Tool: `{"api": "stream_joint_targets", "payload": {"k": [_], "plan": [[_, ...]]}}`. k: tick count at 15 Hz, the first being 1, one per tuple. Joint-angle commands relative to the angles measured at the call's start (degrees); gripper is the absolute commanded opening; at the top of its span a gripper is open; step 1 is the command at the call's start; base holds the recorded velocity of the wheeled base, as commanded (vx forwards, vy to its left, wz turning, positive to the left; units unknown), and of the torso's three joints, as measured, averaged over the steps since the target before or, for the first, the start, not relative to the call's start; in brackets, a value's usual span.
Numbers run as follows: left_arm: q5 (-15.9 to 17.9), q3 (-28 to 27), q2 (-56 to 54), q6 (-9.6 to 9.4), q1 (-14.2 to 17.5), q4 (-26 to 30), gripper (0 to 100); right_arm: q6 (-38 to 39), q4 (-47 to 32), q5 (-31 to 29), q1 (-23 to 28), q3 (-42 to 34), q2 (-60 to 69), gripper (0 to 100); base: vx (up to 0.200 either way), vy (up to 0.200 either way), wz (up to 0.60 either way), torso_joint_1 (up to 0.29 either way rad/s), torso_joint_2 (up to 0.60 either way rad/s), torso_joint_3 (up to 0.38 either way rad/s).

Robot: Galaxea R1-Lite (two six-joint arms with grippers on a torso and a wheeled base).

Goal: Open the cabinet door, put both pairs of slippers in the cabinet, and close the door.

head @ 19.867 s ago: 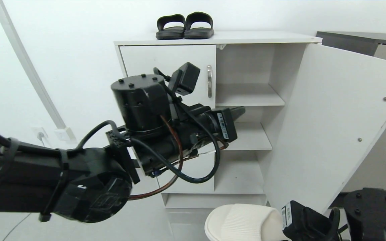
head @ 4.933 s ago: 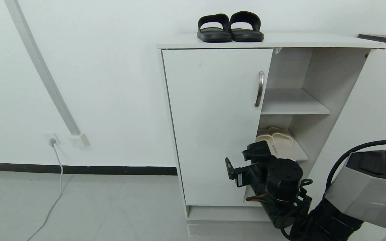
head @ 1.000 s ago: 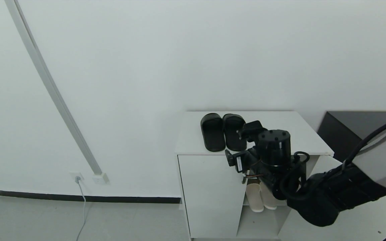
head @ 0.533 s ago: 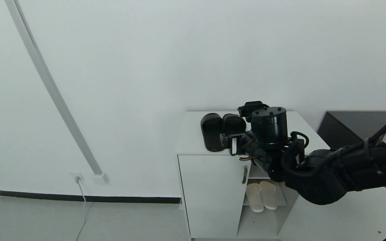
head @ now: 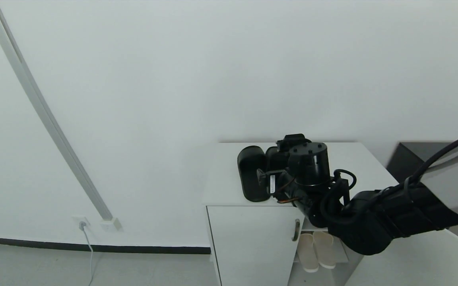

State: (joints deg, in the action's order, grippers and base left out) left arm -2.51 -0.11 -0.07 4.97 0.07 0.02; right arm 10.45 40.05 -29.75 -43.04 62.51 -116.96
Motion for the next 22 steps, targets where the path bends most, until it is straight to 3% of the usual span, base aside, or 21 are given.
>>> {"api": "stream_joint_targets", "payload": {"k": [1, 3, 22], "plan": [[0.1, 0.0, 0.1, 0.04, 0.0, 0.0, 0, -0.3, 2.1, -0.6, 0.0, -0.5, -3.6, 100, 0.200, 0.000, 0.00, 0.007, 0.01, 0.002], [0.0, -0.1, 0.1, 0.12, 0.0, 0.0, 0, -0.3, 3.5, -0.6, 0.0, -0.1, -5.8, 100, 0.200, 0.000, 0.00, 0.002, 0.00, 0.000], [-0.1, 0.0, 0.1, 0.39, 0.0, 0.0, 0, -3.8, 5.5, 0.1, 5.0, 24.5, -24.2, 100, 0.000, 0.000, 0.00, 0.000, 0.00, 0.000]]}}
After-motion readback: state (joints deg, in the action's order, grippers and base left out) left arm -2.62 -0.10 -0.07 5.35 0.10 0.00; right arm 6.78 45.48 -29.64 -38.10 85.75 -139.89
